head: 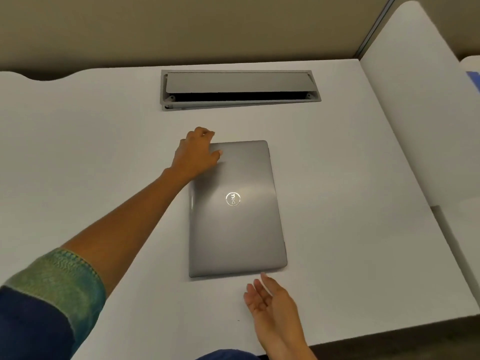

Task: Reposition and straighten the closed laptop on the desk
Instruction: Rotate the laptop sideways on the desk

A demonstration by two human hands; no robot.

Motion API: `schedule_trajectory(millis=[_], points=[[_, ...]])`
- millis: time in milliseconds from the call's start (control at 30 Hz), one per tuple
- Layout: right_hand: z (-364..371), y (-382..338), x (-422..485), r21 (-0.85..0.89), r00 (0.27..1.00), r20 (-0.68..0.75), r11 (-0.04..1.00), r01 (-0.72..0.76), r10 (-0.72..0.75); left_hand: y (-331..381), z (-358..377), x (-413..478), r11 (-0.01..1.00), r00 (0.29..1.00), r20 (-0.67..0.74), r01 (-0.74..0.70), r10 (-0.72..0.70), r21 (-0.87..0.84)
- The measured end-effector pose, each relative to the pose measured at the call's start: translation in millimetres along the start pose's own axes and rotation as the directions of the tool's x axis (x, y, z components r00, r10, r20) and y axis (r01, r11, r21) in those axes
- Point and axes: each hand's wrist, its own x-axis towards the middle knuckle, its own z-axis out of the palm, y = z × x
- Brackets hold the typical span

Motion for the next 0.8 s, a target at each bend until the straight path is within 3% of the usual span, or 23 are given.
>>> schedule_trajectory(millis=[100, 233, 467, 800], points=[[11, 11, -1, 0.016, 0.996, 0.020, 0.997, -0.082, 0.082, 11, 3, 24, 0.999, 0.992, 0.123, -0.032, 0.030, 0.018], [25, 11, 4, 0.014, 0.998, 0.063, 1.000, -0.027, 0.026, 16, 12, 33, 0.999, 0.971, 0.239, -0.018, 0.007, 0.046], [27, 18, 8, -0.112, 0.996, 0.038, 0.990, 0.084, -0.080, 12, 9, 33, 0.999, 0.969, 0.242, 0.033, -0.042, 0.040], [4, -26, 30, -0.267, 0.945, 0.072, 0.907, 0.327, -0.319, -32, -8, -16, 0.929, 0.915, 0.232, 0.358, -0.330, -0.094]])
